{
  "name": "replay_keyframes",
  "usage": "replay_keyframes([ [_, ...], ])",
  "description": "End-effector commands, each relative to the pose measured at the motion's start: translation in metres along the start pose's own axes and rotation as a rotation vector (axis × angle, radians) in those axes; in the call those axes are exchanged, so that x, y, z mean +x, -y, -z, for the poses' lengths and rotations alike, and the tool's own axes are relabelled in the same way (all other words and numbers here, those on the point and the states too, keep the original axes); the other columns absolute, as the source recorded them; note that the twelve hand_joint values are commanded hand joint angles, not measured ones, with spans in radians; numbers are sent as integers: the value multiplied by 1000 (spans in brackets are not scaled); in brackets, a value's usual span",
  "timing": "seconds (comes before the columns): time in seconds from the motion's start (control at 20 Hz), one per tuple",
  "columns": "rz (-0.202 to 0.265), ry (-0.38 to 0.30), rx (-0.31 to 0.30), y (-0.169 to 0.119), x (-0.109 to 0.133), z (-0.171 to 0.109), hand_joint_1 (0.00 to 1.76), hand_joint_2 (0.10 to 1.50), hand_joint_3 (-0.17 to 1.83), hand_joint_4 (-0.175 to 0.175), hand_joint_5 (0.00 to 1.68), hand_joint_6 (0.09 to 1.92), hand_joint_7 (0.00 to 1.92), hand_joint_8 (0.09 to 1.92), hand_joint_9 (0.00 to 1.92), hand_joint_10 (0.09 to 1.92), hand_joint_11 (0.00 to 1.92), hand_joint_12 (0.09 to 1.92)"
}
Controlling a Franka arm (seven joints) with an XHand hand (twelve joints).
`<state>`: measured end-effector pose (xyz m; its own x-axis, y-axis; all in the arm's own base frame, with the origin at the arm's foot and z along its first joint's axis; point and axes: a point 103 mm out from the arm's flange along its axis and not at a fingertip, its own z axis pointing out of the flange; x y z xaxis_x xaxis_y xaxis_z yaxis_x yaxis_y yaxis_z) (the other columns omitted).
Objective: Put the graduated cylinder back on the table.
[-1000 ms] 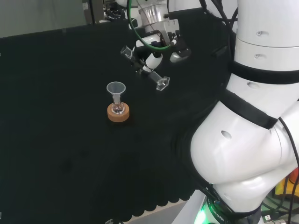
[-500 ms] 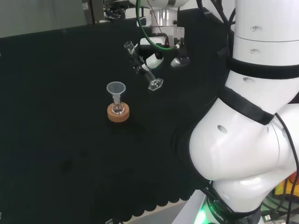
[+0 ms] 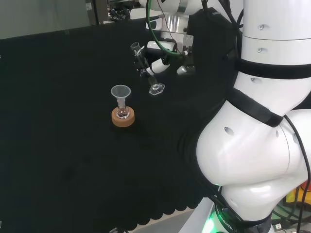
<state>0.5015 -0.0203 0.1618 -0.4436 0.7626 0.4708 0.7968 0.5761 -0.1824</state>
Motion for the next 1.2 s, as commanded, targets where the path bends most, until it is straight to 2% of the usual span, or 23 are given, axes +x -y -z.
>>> replay_keyframes([
  [0.05,35,-47,-48,-11,-9,-12,1246,1143,1,-175,915,1102,942,1090,1413,87,1185,777],
  [0.75,73,-100,-140,-29,-27,-28,1242,1151,2,-175,899,1128,922,1118,1396,87,1162,790],
  [0.9,81,-108,-168,-32,-29,-31,1148,1156,4,-152,907,1132,1023,722,1391,87,1156,791],
  [0.95,82,-111,-178,-32,-30,-32,1138,1156,4,-151,909,1132,1047,647,1390,87,1155,789],
  [1.2,83,-130,-210,-35,-34,-38,1130,1156,5,-151,910,1131,1071,568,1386,87,1153,786],
])
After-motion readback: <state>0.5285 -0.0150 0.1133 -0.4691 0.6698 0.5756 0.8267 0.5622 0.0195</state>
